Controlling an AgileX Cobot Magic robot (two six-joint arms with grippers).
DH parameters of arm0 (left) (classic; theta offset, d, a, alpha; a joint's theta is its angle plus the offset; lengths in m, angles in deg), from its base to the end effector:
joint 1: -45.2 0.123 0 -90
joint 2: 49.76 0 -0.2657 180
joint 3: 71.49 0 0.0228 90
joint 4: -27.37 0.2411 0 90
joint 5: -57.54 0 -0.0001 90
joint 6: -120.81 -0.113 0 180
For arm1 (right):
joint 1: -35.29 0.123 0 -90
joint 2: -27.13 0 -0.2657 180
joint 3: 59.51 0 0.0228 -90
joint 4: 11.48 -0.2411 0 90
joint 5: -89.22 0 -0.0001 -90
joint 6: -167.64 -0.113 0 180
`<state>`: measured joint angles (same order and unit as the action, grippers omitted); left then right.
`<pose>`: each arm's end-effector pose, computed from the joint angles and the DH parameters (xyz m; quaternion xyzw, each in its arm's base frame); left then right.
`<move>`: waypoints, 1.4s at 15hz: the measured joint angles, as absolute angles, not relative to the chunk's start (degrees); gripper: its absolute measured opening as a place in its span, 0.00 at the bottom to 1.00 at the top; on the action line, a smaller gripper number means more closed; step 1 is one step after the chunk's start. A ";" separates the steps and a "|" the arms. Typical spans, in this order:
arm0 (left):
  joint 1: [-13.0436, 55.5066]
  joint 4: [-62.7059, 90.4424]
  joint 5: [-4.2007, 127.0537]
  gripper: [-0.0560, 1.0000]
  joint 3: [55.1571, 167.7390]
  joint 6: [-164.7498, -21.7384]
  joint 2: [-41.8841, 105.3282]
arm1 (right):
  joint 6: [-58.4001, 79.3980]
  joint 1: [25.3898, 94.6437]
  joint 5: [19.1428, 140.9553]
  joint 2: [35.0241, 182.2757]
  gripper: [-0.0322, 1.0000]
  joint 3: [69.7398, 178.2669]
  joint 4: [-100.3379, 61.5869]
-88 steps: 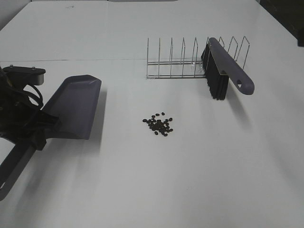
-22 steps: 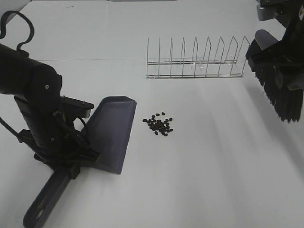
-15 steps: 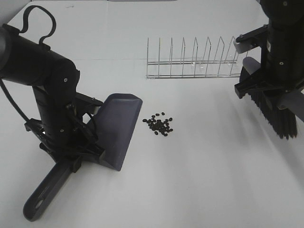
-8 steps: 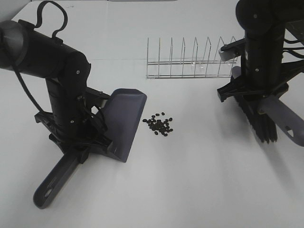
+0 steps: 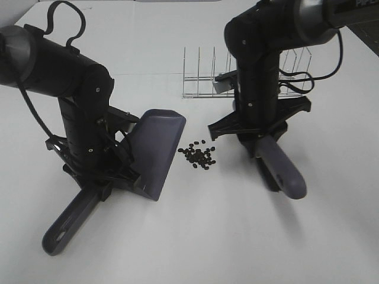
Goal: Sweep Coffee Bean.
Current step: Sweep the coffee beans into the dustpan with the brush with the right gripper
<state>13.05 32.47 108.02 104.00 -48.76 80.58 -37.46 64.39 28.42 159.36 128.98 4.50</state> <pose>0.2993 -0.1790 0.0594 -0.2174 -0.9744 -0.0476 0.0313 0.3494 0.1634 0.0953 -0.1071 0.9864 -0.1234 0.0191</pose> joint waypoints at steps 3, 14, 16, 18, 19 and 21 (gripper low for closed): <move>13.05 32.58 107.85 0.36 104.00 -48.93 80.58 | -36.94 66.23 31.29 164.97 0.30 136.55 -10.34; 13.05 32.58 108.19 0.36 104.40 -49.10 81.78 | -27.72 66.23 35.13 169.44 0.29 148.75 -35.83; 13.05 32.64 108.19 0.36 104.40 -49.10 81.78 | -27.49 66.23 32.26 169.56 0.29 151.27 -34.40; 13.05 32.64 108.19 0.36 104.40 -49.10 81.78 | -27.49 66.23 28.60 169.38 0.29 152.93 -30.50; 13.05 32.64 108.19 0.36 104.40 -49.10 81.78 | -27.49 66.23 26.53 168.81 0.29 153.05 -28.15; 13.05 32.58 108.19 0.36 104.40 -49.10 81.78 | -27.49 66.23 21.03 166.29 0.29 153.62 -20.48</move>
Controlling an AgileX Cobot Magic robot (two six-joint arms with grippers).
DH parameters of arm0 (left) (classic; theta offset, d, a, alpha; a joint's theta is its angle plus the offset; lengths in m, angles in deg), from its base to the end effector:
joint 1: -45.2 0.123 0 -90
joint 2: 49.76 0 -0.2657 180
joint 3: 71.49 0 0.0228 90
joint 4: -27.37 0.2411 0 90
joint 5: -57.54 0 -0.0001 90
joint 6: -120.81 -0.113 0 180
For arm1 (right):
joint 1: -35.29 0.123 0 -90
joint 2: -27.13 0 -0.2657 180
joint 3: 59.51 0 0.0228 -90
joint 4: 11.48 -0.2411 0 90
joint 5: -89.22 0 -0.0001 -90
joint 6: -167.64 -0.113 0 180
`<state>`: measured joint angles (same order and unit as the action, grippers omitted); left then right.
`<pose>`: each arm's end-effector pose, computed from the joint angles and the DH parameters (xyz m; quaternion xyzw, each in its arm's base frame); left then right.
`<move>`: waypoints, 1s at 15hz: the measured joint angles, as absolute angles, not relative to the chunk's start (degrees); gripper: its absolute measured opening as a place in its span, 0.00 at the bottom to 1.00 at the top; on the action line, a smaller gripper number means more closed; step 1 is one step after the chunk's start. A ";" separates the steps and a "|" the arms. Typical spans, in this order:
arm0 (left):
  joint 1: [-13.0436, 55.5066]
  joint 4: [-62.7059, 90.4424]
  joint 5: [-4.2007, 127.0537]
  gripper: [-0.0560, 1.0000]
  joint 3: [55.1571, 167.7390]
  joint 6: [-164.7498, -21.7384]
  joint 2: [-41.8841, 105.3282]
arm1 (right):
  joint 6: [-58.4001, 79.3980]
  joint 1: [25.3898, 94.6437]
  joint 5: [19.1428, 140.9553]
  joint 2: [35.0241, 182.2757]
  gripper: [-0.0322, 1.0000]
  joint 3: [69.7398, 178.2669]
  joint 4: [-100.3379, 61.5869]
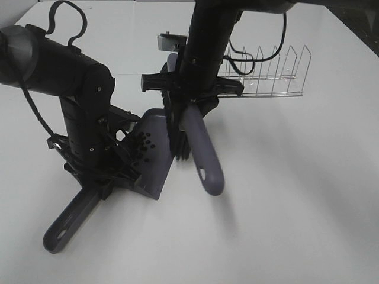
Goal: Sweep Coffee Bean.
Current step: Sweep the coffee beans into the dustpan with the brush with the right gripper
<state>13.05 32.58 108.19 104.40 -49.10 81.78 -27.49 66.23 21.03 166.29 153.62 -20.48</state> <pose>0.2995 -0.1789 0.0534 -0.2210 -0.9732 -0.0510 0.0391 0.3781 0.2458 0.1409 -0.1117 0.9897 0.0880 0.0172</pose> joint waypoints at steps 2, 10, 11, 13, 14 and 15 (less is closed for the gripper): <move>13.05 32.58 108.19 0.36 104.40 -49.22 81.78 | -27.49 66.23 19.72 164.80 0.29 153.68 -16.87; 13.05 32.24 108.14 0.36 104.40 -47.84 81.78 | -27.20 66.23 18.68 156.72 0.29 146.63 5.48; 13.05 32.18 108.08 0.36 104.40 -46.81 81.78 | -27.72 66.23 18.40 157.01 0.29 145.94 8.11; 13.05 32.18 107.79 0.36 104.40 -45.09 81.78 | -28.01 66.23 18.51 158.10 0.29 145.83 11.32; 13.05 32.18 107.62 0.36 104.40 -44.46 81.78 | -28.01 66.23 18.51 159.07 0.29 145.83 11.90; 13.17 32.06 107.45 0.36 104.40 -43.89 81.78 | -28.01 66.23 18.51 160.27 0.29 145.71 11.95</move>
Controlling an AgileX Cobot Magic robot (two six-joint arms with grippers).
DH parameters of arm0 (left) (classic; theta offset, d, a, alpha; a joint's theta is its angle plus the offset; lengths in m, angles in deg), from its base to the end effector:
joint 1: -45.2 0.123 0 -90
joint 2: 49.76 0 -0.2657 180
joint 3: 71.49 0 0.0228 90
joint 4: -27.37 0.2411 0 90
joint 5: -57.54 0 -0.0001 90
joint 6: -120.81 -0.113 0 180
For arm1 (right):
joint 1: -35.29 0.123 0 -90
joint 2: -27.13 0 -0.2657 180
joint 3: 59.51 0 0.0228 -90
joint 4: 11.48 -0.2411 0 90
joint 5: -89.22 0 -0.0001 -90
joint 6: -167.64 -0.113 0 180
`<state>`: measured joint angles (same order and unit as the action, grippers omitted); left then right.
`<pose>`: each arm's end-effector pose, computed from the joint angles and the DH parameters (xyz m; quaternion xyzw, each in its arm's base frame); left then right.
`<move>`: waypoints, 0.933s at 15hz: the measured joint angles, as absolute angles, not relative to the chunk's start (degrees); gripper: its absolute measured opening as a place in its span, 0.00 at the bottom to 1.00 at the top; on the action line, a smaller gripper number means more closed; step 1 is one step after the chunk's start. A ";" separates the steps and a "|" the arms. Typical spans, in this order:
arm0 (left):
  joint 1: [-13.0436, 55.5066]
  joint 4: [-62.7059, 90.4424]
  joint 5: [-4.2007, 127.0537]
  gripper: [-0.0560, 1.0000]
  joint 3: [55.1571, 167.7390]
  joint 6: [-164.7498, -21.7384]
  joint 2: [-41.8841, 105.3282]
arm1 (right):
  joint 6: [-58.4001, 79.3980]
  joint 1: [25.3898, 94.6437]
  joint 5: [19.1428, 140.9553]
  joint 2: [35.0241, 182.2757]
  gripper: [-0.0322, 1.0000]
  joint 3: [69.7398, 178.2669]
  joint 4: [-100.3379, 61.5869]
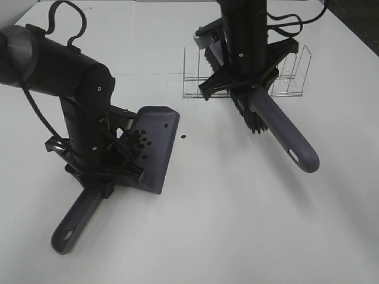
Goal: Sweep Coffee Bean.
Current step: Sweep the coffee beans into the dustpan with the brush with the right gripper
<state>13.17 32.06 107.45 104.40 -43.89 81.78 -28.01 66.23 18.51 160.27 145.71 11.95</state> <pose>0.3006 -0.1797 0.0531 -0.1727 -0.9833 -0.0469 0.0323 0.3850 0.1813 0.1598 -0.1945 0.9618 -0.1721 0.0869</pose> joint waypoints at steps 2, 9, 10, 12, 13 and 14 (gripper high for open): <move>13.97 30.92 106.70 0.36 104.91 -43.31 81.95 | -28.18 66.23 18.51 161.65 0.29 145.54 11.95; 14.37 30.69 106.30 0.36 105.43 -43.31 82.30 | -28.64 66.23 18.97 166.52 0.29 146.40 6.80; 14.37 30.80 106.24 0.36 105.43 -43.31 82.30 | -28.64 66.23 19.60 167.38 0.29 147.49 5.25; 14.37 30.80 106.13 0.36 105.43 -43.31 82.30 | -28.64 66.23 20.06 168.87 0.29 150.01 3.19; 14.37 30.80 106.13 0.36 105.43 -43.31 82.30 | -28.41 66.23 20.06 170.30 0.29 151.84 1.47; 14.37 30.80 106.13 0.36 105.43 -43.54 82.30 | -28.18 66.23 20.06 171.50 0.29 153.85 -0.14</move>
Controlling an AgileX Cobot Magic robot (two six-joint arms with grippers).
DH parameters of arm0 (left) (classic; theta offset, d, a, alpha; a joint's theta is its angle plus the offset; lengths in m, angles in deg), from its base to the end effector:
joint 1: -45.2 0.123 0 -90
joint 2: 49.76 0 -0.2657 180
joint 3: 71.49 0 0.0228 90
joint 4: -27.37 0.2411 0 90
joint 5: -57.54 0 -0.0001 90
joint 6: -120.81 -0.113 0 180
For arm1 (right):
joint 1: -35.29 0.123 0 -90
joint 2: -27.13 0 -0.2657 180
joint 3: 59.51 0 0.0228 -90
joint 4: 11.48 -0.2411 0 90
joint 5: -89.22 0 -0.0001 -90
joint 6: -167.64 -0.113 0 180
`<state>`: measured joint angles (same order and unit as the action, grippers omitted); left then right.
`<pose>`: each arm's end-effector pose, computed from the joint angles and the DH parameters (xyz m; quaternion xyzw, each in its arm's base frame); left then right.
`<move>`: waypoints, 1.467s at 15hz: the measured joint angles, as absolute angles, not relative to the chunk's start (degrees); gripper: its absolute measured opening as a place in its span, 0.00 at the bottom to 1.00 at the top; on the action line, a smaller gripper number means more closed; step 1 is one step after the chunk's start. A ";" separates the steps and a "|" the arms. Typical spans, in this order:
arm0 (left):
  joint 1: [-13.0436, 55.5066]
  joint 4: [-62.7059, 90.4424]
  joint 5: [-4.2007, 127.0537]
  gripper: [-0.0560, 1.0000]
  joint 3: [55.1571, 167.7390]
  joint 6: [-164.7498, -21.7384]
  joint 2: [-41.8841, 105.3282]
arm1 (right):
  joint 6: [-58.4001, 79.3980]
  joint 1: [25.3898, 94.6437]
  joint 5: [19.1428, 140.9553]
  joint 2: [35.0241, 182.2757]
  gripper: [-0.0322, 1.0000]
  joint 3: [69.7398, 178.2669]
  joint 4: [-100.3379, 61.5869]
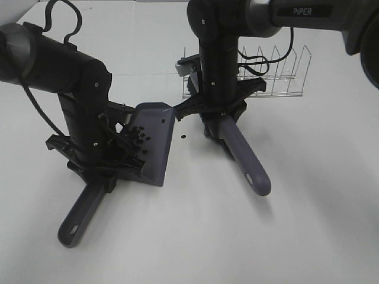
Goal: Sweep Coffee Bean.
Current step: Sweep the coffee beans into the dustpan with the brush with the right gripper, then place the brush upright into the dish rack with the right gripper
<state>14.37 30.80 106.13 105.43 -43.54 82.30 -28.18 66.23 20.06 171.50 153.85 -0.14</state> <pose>0.3090 -0.1785 0.0528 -0.1523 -0.9876 -0.0329 0.0213 0.3962 0.2133 0.1016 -0.1659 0.9818 -0.0853 0.0353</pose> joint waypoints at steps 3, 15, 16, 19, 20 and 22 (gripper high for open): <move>14.37 30.86 105.90 0.36 105.43 -44.00 82.30 | -26.80 66.23 20.00 175.34 0.29 158.72 -5.46; 14.66 30.75 105.73 0.36 105.43 -44.17 82.30 | -13.39 66.28 19.31 178.15 0.29 174.08 -23.11; 14.66 30.75 105.73 0.36 105.43 -44.23 82.30 | -14.20 66.28 19.37 178.09 0.29 175.91 -20.88; 14.66 30.75 105.67 0.36 105.43 -44.63 82.30 | -15.92 66.28 19.14 174.71 0.29 176.02 -18.30; 14.66 30.75 105.67 0.36 105.43 -44.63 82.30 | -16.03 66.28 19.14 172.36 0.29 174.71 -18.24; 14.66 30.75 105.67 0.36 105.43 -44.63 82.30 | -16.09 66.28 19.20 166.75 0.29 168.98 -17.33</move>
